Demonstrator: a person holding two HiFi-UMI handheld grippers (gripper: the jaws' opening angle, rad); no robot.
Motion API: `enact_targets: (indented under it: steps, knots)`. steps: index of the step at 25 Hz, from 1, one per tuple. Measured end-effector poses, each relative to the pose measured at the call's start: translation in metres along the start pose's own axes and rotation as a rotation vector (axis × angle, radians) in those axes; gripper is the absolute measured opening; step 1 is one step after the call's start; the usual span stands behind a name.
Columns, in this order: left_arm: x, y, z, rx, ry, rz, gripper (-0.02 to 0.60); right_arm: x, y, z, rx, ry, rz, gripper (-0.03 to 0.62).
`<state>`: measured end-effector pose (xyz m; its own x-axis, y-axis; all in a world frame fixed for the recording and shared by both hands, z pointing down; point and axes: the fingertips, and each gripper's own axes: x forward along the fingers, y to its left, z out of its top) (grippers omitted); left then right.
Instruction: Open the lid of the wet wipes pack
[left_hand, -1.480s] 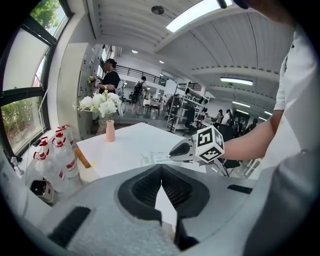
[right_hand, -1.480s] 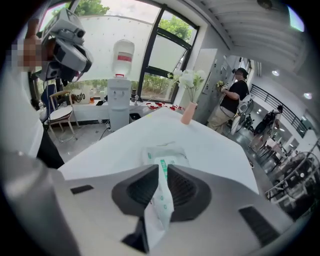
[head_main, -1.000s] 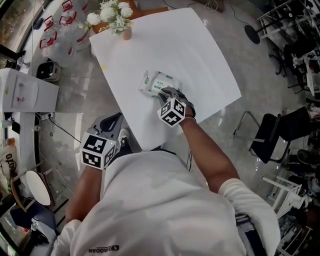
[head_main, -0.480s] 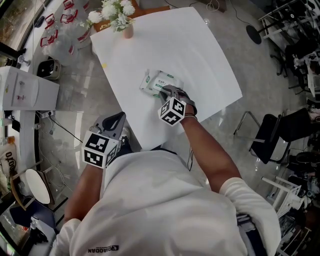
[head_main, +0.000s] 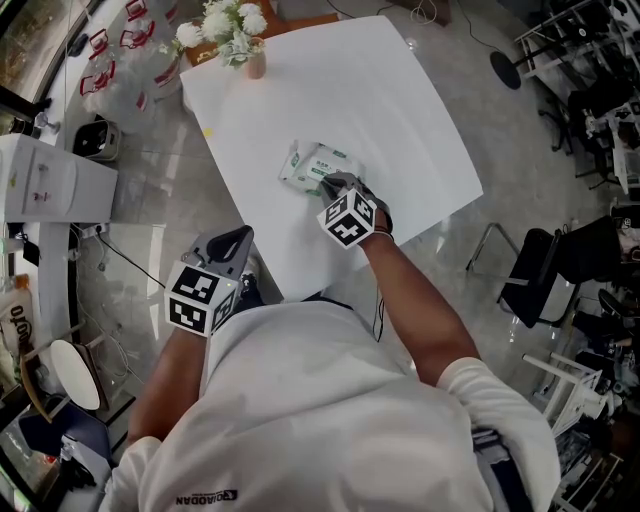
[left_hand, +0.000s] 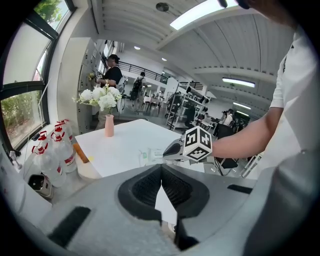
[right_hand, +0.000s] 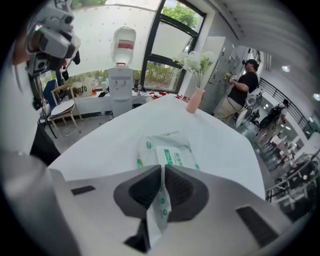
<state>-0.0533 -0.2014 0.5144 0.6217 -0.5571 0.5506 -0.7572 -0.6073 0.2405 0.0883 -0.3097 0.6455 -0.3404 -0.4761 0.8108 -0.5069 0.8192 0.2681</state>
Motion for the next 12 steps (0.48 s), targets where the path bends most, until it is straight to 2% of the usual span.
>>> enact_targets:
  steps: [7, 12]
  knots:
    - [0.0025, -0.0016, 0.0022, 0.008, -0.003, -0.008, 0.009, -0.0042, -0.0057, 0.0005, 0.165, -0.006, 0.054, 0.025]
    - [0.0042, -0.0006, 0.0013, 0.008, -0.001, -0.010, 0.009, -0.0070, -0.0103, 0.0025, 0.205, -0.021, 0.046, 0.018]
